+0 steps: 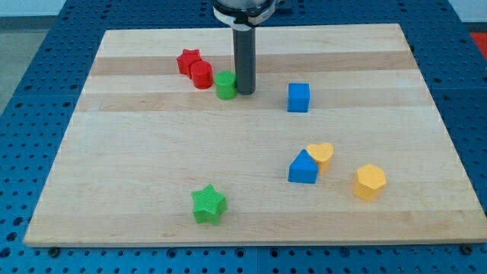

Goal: Place the green circle below the red circle

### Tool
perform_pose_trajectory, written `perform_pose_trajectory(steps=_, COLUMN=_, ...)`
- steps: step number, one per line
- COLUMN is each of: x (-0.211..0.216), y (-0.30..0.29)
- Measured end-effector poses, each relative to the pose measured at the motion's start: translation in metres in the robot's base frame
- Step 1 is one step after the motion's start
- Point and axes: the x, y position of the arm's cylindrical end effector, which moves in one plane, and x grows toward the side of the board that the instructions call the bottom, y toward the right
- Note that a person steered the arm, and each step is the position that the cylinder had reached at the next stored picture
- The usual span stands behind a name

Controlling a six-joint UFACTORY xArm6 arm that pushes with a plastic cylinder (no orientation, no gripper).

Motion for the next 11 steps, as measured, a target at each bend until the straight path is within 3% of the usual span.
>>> perform_pose_trajectory(steps=7, x=-0.007, y=-0.029)
perform_pose_trajectory(steps=11, x=0.056, y=-0.029)
